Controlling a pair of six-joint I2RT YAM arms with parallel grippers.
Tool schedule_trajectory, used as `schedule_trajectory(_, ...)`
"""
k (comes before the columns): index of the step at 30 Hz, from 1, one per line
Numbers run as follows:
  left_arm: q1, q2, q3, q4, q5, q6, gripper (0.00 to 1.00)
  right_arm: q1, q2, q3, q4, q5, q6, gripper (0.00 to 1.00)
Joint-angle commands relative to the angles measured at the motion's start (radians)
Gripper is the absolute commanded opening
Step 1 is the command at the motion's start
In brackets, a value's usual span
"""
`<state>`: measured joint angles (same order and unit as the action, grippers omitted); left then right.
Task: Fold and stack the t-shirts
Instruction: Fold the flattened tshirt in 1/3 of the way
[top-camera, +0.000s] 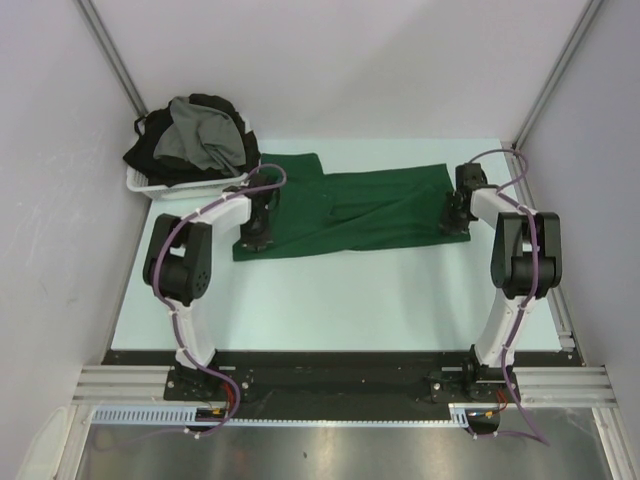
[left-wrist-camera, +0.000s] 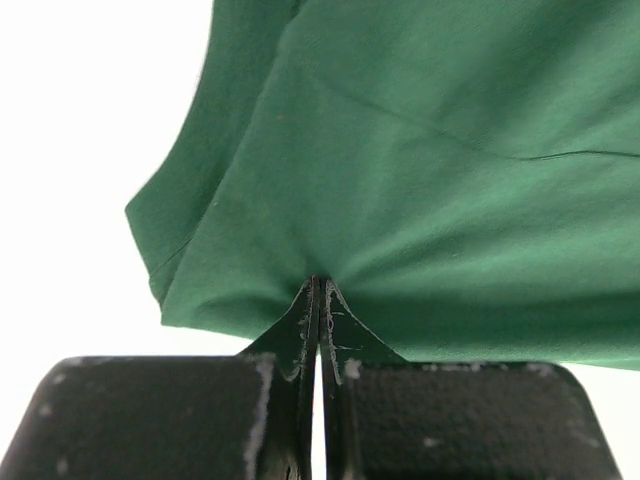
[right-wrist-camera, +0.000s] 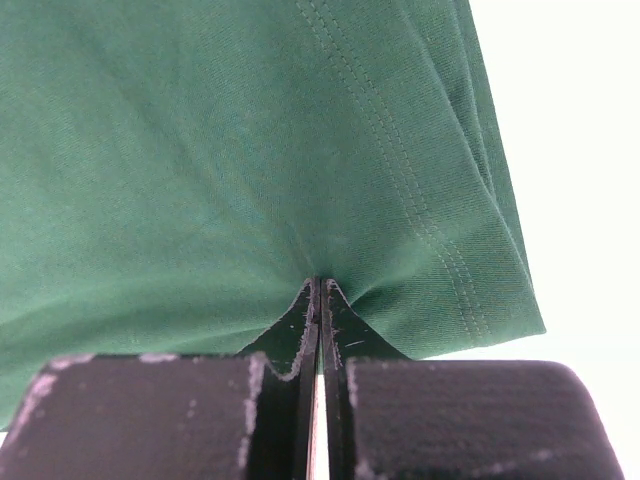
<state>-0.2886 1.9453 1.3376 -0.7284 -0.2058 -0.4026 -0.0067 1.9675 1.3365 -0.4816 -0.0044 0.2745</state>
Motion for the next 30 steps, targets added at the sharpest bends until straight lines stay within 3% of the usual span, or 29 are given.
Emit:
schedule_trajectory(1, -0.001, -0.063, -0.058, -0.105, -0.029, -0.004, 0.0, -0.021, -0.05, -0.117, -0.176, 0.078, 0.028, 0.0)
schedule_trajectory(21, 0.0, -0.273, -0.204, -0.134, -0.041, 0.005, 0.0, -0.027, -0.257, -0.28, -0.244, 0.155, 0.069, 0.0)
schedule_trajectory(25, -0.007, -0.292, -0.129, -0.143, -0.007, 0.002, 0.0, -0.027, -0.225, -0.235, -0.244, 0.146, 0.06, 0.0)
schedule_trajectory(30, -0.038, -0.204, 0.003, -0.12, -0.004, 0.03, 0.0, -0.021, -0.199, -0.206, -0.238, 0.138, 0.054, 0.0)
